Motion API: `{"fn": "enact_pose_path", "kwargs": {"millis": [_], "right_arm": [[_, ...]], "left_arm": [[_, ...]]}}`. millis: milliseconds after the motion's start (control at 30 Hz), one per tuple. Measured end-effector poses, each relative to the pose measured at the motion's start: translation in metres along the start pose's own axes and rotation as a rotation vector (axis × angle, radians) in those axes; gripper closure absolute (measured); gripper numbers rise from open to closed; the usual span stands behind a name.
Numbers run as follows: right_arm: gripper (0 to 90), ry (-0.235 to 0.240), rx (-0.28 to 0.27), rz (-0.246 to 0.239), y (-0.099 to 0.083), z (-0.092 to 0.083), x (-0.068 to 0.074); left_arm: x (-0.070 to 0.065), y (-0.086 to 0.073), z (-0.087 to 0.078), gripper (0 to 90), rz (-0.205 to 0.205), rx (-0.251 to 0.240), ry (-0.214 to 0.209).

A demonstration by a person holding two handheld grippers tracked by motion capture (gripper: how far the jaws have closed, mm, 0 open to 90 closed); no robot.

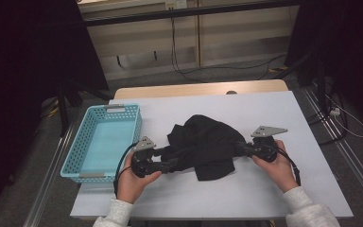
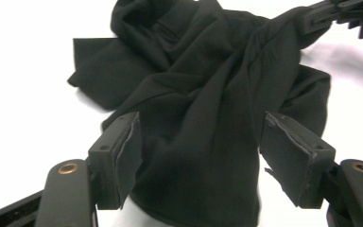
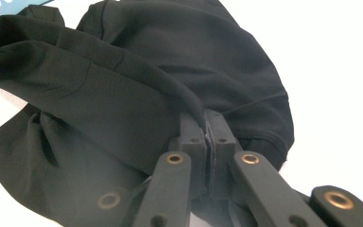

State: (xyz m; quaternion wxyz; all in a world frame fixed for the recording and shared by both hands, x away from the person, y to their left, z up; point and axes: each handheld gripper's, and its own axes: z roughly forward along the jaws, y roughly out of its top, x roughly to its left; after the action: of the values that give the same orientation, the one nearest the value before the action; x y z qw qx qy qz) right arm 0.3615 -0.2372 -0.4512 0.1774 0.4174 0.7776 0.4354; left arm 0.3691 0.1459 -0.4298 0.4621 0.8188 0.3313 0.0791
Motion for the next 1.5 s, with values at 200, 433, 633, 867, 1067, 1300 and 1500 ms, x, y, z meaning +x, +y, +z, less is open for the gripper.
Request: {"fn": "enact_pose_path", "kwargs": {"millis": [200,433,633,867,1067,1300,1500], "right_arm": [[88.1,-0.001,0.002,0.0,0.0,0.0,0.0],[88.0,-0.001,0.006,-0.008,0.001,0.0,0.002],[88.0,-0.004,0.004,-0.021,0.001,-0.001,0.003],[88.0,-0.001,0.007,-0.011,0.0,0.0,0.002],[88.3,-0.009,-0.011,0.007,0.0,-0.004,0.0],[88.5,-0.021,-0.047,0.039,0.001,-0.011,-0.006],[88.4,-0.01,-0.05,0.036,0.001,-0.013,-0.005]], "left_arm": [[-0.01,0.0,0.006,33.6,0.035,-0.015,-0.001],[-0.02,-0.004,0.021,34.9,0.076,0.038,-0.024],[-0.021,-0.014,0.033,32.9,0.098,0.079,-0.003],[-0.017,-0.021,0.04,33.3,0.122,0.108,0.032],[-0.018,-0.02,0.04,37.9,0.141,0.121,0.051],[-0.013,-0.017,0.033,60.3,0.088,0.148,0.055],[-0.007,-0.008,0.015,84.6,0.0,0.13,0.025]]}}
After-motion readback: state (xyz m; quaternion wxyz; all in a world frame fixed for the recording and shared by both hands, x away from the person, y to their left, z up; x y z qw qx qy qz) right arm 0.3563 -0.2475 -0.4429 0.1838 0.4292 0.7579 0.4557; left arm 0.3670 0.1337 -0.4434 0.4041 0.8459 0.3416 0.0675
